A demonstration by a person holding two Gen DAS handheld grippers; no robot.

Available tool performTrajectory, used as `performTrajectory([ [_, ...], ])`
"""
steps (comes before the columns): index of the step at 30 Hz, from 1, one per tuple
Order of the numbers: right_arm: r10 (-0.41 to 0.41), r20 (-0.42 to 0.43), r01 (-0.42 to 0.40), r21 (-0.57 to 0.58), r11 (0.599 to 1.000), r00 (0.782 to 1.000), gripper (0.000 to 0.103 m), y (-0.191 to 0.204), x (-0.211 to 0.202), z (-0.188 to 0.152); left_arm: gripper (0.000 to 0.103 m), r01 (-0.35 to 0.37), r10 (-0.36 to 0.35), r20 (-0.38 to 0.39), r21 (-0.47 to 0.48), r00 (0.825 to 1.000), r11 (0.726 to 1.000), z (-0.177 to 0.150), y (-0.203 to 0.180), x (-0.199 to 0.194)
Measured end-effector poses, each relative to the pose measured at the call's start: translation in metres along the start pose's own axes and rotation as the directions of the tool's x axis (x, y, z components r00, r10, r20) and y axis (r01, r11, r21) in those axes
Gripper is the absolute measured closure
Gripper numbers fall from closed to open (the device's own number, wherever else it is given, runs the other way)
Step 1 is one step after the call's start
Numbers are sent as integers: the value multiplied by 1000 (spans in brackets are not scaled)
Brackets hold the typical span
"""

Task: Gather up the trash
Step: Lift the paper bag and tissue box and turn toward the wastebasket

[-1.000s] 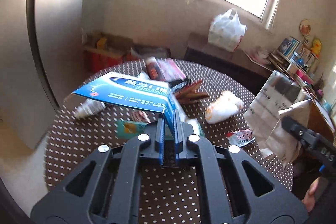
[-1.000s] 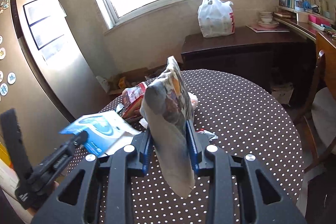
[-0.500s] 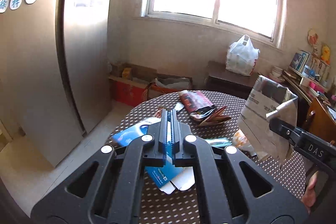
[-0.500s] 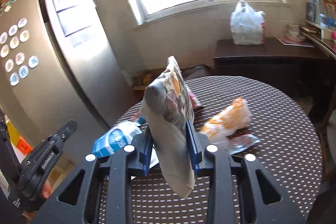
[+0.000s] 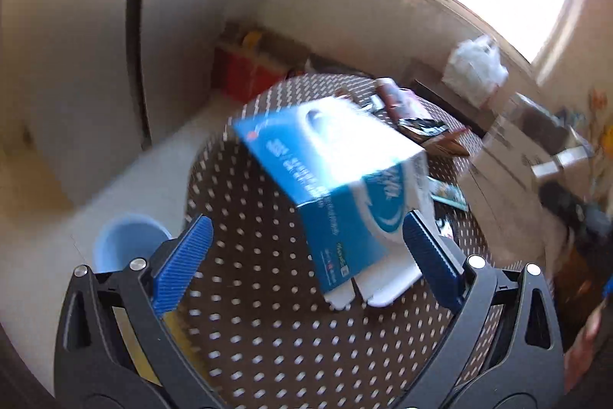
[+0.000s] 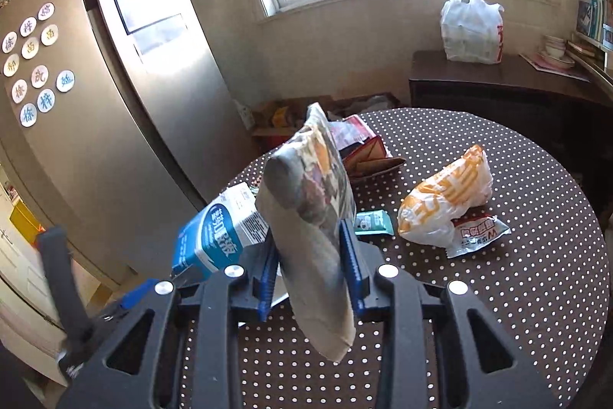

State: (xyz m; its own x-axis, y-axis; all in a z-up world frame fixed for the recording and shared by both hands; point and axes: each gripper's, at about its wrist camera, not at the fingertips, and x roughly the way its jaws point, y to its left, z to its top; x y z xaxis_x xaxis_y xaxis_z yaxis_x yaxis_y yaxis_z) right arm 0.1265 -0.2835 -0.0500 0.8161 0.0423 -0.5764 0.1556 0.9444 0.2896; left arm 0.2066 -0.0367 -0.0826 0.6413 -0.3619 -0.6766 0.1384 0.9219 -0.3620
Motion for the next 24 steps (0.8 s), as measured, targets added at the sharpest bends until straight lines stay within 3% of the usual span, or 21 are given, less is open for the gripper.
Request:
performTrajectory([
  [2, -7, -3, 7, -8, 1000, 1000, 72, -1, 1, -1, 6, 21, -24, -29, -87, 999, 996, -1, 10, 12],
  [4, -19, -6, 19, -10, 1000, 1000, 72, -3, 3, -1, 6, 58, -56, 22, -140, 998, 988, 2, 13, 12],
  [7, -26, -8, 26, -7, 1000, 1000, 72, -5, 7, 1, 6, 187, -182, 44, -153, 982, 970, 10, 13, 12],
  [10, -27, -16, 27, 0, 1000, 999, 72, -6, 11, 2, 6, 231, -229, 26, -150, 973, 961, 18, 8, 20],
  [12, -24, -23, 24, -1, 1000, 999, 72, -6, 14, 2, 23, 244, -246, -6, -95, 969, 965, 21, -1, 30],
  [13, -26, -27, 25, -4, 1000, 999, 72, -6, 16, 2, 58, 230, -233, -26, -82, 972, 970, 20, -3, 33],
  [16, -34, -37, 34, -4, 999, 999, 72, -7, 20, 2, 85, 286, -287, -21, -30, 958, 958, 16, -9, 31],
  [19, -42, -40, 42, -1, 999, 998, 72, -8, 22, 2, 89, 225, -227, 57, 37, 972, 974, 17, -17, 11],
  [21, -42, -39, 42, -1, 999, 998, 72, -7, 22, 2, 92, 210, -219, 111, 80, 970, 974, 19, -17, -7],
  [24, -30, -35, 30, -7, 1000, 999, 72, -1, 21, 1, 96, 123, -150, 207, 141, 967, 982, 24, -19, -38],
])
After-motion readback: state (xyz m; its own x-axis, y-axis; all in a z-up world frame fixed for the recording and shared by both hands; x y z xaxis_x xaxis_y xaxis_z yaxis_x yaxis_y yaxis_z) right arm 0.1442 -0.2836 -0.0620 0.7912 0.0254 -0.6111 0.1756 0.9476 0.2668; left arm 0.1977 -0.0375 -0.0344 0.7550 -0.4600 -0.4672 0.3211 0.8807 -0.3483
